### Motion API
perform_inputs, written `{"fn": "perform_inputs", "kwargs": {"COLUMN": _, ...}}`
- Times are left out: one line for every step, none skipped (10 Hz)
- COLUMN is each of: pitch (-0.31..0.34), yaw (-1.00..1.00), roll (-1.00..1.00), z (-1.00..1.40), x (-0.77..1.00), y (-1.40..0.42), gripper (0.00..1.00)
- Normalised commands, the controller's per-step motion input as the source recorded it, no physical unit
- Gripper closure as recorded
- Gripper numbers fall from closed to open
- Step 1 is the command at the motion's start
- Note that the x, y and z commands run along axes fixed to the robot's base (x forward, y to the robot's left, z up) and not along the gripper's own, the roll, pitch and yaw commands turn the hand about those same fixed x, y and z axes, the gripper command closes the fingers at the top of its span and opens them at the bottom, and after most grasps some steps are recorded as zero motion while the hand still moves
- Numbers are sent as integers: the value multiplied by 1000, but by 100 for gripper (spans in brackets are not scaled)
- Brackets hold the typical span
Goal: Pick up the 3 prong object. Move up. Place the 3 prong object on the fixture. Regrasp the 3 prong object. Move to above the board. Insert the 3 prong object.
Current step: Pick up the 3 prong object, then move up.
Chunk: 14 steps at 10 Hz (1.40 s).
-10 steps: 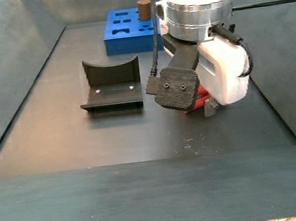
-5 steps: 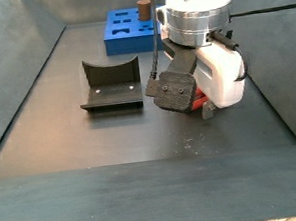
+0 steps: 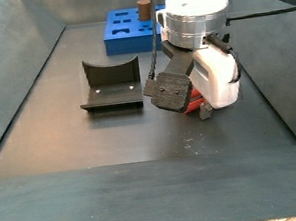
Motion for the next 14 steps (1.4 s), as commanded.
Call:
{"fn": "perform_inputs", "kwargs": {"pitch": 0, "yaw": 0, "roll": 0, "z": 0, "x": 0, "y": 0, "gripper": 100}}
{"fn": "perform_inputs", "kwargs": {"pitch": 0, "yaw": 0, "roll": 0, "z": 0, "x": 0, "y": 0, "gripper": 100}}
{"fn": "perform_inputs", "kwargs": {"pitch": 0, "yaw": 0, "roll": 0, "z": 0, "x": 0, "y": 0, "gripper": 100}}
{"fn": "perform_inputs", "kwargs": {"pitch": 0, "yaw": 0, "roll": 0, "z": 0, "x": 0, "y": 0, "gripper": 100}}
{"fn": "perform_inputs", "kwargs": {"pitch": 0, "yaw": 0, "roll": 0, "z": 0, "x": 0, "y": 0, "gripper": 100}}
{"fn": "perform_inputs", "kwargs": {"pitch": 0, "yaw": 0, "roll": 0, "z": 0, "x": 0, "y": 0, "gripper": 100}}
{"fn": "perform_inputs", "kwargs": {"pitch": 0, "yaw": 0, "roll": 0, "z": 0, "x": 0, "y": 0, "gripper": 100}}
{"fn": "perform_inputs", "kwargs": {"pitch": 0, "yaw": 0, "roll": 0, "z": 0, "x": 0, "y": 0, "gripper": 100}}
{"fn": "perform_inputs", "kwargs": {"pitch": 0, "yaw": 0, "roll": 0, "z": 0, "x": 0, "y": 0, "gripper": 100}}
{"fn": "perform_inputs", "kwargs": {"pitch": 0, "yaw": 0, "roll": 0, "z": 0, "x": 0, "y": 0, "gripper": 100}}
{"fn": "perform_inputs", "kwargs": {"pitch": 0, "yaw": 0, "roll": 0, "z": 0, "x": 0, "y": 0, "gripper": 100}}
{"fn": "perform_inputs", "kwargs": {"pitch": 0, "yaw": 0, "roll": 0, "z": 833, "x": 0, "y": 0, "gripper": 100}}
{"fn": "perform_inputs", "kwargs": {"pitch": -1, "yaw": -32, "roll": -5, "z": 805, "x": 49, "y": -58, "gripper": 100}}
{"fn": "perform_inputs", "kwargs": {"pitch": 28, "yaw": -32, "roll": 5, "z": 713, "x": 34, "y": -46, "gripper": 100}}
